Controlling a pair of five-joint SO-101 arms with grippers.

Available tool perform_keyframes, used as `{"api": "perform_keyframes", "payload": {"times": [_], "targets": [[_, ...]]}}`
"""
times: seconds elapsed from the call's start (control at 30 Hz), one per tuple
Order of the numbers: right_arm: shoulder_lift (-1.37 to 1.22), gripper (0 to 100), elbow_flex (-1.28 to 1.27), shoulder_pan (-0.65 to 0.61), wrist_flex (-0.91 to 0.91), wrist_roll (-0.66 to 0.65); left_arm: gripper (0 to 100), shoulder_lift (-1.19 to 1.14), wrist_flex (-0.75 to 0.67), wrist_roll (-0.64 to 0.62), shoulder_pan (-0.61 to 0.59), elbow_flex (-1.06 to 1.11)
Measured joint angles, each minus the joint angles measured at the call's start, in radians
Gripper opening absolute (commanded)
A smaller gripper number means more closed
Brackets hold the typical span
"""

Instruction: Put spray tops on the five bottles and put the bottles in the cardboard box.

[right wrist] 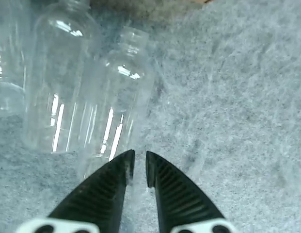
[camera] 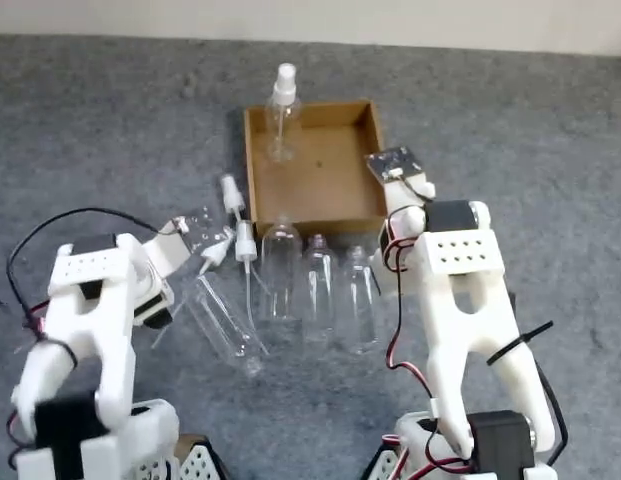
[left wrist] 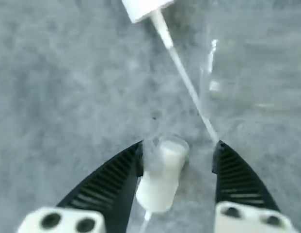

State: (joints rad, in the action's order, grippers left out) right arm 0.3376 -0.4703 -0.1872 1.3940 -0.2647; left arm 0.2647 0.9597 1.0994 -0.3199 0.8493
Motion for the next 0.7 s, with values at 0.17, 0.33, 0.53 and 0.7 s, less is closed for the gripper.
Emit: {"api": "perform_keyframes", "payload": {"times": [0.17,0.33,0.53,0.7], "targets": [[0.0,0.5,0.0,0.0,0.0,0.0,9,-0.115,-0.049,0.0,-0.04,-0.028],[0.0,0.5,0.0,0.0,0.002,0.0,1,-0.153,-0.048,-0.002,-0.087,-0.037],[0.0,0.5,0.0,0.0,0.043,0.0,0,-0.094,-0.043,-0.061,-0.167,-0.035],[0.008,0.5,0.0,0.0,0.097,0.0,0,0.037,0.031,-0.08,-0.235,-0.037]]}}
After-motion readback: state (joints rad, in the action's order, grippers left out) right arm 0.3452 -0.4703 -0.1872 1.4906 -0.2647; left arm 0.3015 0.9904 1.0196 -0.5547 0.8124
